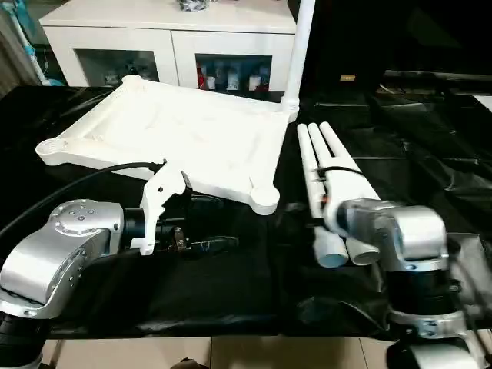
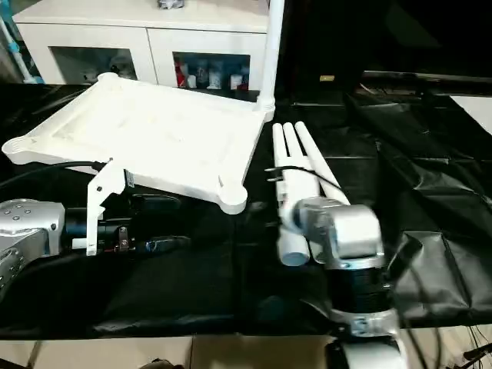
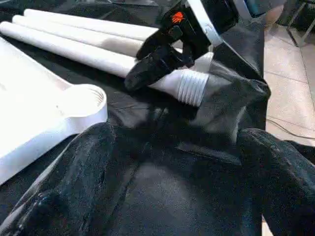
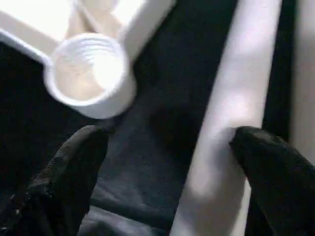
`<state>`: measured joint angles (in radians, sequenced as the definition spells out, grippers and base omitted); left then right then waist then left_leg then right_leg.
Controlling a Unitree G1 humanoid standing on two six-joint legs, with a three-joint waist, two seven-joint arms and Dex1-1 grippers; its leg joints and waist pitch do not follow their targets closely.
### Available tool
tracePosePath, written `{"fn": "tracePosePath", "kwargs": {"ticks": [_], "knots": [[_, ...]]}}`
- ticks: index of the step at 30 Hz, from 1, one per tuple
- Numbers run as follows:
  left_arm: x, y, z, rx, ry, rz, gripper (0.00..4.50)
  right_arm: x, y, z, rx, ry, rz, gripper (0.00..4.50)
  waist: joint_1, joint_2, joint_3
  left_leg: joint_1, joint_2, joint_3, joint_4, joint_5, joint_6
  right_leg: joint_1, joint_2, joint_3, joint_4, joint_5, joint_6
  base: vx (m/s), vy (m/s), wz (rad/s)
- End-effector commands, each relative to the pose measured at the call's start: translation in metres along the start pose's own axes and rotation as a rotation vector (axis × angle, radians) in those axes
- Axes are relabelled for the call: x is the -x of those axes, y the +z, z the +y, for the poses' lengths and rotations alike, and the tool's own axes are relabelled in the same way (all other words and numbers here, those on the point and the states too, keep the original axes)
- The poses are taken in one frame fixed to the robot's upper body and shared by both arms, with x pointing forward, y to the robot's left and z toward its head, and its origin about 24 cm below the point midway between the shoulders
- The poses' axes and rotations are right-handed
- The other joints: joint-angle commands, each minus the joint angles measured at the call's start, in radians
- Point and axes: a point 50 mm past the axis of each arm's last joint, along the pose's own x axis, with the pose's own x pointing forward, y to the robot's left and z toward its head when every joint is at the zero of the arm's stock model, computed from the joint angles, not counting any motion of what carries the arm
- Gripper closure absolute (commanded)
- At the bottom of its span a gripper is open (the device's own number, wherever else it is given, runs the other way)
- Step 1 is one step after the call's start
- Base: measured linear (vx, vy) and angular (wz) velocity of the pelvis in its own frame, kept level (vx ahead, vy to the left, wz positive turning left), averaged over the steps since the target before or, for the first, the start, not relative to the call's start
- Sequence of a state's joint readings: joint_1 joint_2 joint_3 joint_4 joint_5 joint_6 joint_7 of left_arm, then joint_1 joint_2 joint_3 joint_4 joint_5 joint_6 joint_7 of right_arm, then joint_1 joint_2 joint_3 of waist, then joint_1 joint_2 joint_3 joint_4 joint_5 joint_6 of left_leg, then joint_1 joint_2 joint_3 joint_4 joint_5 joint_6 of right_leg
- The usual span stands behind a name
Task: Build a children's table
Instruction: Pick table leg
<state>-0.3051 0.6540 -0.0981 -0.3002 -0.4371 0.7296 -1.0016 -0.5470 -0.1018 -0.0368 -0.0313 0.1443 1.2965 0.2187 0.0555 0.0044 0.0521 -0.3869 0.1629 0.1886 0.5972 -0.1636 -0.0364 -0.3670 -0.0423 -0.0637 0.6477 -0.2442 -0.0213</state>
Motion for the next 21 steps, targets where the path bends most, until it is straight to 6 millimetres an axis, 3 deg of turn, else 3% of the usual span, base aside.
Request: {"fn": "tracePosePath", "kwargs": {"ticks": [1, 4, 7, 11, 15, 21], "knots": [[-0.001, 0.000, 0.000, -0.005, -0.011, 0.009, 0.08, 0.007, 0.014, 0.009, -0.004, 0.066, -0.076, 0.00, 0.000, 0.016, -0.061, 0.034, 0.069, -0.036, -0.070, -0.173, -0.082, 0.027, -0.102, 0.069, -0.077, -0.062, -0.150, 0.000, 0.000, 0.00], [-0.001, 0.000, 0.000, -0.005, -0.011, 0.010, 0.08, 0.012, 0.024, 0.015, -0.033, 0.129, -0.135, 0.00, 0.001, 0.017, -0.060, 0.037, 0.070, -0.037, -0.071, -0.183, -0.086, 0.024, -0.101, 0.069, -0.077, -0.074, -0.146, 0.000, 0.000, 0.00], [-0.001, -0.001, 0.001, -0.005, -0.011, 0.011, 0.08, 0.016, 0.033, 0.003, -0.049, 0.052, -0.207, 0.00, 0.003, 0.019, -0.059, 0.040, 0.070, -0.035, -0.073, -0.194, -0.108, 0.020, -0.101, 0.069, -0.078, -0.089, -0.140, 0.000, 0.000, 0.00], [-0.002, -0.001, 0.000, -0.006, -0.012, 0.013, 0.08, 0.012, 0.026, -0.014, -0.046, -0.069, -0.163, 0.00, 0.004, 0.018, -0.061, 0.037, 0.068, -0.035, -0.072, -0.178, -0.116, 0.024, -0.100, 0.068, -0.077, -0.074, -0.136, 0.000, 0.000, 0.00], [-0.002, -0.001, 0.000, -0.007, -0.014, 0.016, 0.08, 0.004, 0.009, -0.024, -0.050, -0.138, -0.046, 0.00, 0.002, 0.014, -0.061, 0.033, 0.064, -0.034, -0.068, -0.167, -0.097, 0.029, -0.101, 0.070, -0.080, -0.071, -0.141, 0.000, 0.000, 0.00], [-0.003, -0.002, -0.001, -0.006, -0.017, 0.021, 0.08, -0.005, 0.007, -0.009, -0.155, 0.019, -0.060, 0.00, -0.003, 0.013, -0.062, 0.033, 0.068, -0.036, -0.068, -0.166, -0.077, 0.029, -0.102, 0.068, -0.079, -0.065, -0.155, 0.000, 0.000, 0.00]]}}
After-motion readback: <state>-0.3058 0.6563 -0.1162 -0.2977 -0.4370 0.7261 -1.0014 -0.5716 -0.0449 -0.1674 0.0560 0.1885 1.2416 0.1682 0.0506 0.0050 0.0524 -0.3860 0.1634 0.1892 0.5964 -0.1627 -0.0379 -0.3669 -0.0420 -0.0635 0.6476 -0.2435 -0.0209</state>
